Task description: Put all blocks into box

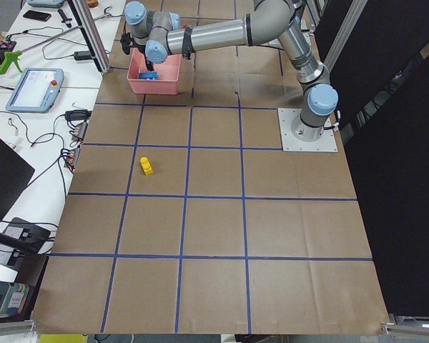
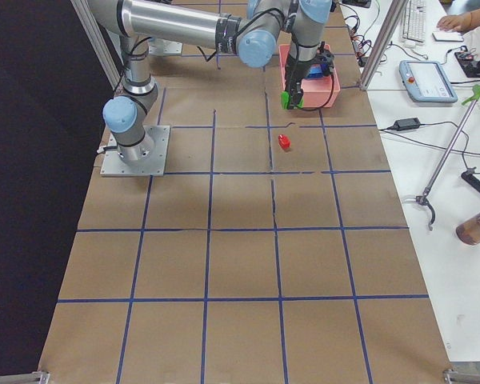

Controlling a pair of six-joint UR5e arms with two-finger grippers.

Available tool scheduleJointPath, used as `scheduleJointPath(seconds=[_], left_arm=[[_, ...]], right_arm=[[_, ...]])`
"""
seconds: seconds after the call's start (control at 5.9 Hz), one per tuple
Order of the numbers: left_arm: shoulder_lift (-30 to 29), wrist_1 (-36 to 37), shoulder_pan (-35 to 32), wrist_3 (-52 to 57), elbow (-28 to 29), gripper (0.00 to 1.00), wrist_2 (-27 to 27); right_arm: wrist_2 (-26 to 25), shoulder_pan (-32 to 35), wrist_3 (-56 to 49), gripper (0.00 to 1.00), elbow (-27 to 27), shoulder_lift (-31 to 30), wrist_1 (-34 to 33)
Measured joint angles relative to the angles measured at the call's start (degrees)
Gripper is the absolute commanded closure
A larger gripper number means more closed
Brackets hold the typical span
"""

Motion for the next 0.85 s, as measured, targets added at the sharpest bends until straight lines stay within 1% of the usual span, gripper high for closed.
scheduleJointPath(seconds=[0.34, 0.51, 0.68, 0.85], left_arm=[[1.05, -1.95, 5.65, 20.8, -0.97, 0.01, 0.24], [1.61, -3.56, 8.33, 32.22, -0.99, 0.02, 2.73], [1.81, -4.28, 10.5, 45.95, -0.9, 0.02, 7.28], [1.5, -4.21, 11.95, 56.71, -0.65, 0.03, 10.11]], right_arm=[[0.44, 7.08, 11.18, 0.53, -0.35, 0.68, -0.17], [0.55, 10.53, 15.72, 0.53, -1.25, 2.03, -1.19], [0.59, 14.87, 20.77, 0.52, -4.73, 5.37, -2.29], [0.58, 18.91, 25.33, 0.52, -11.32, 10.84, -2.56]])
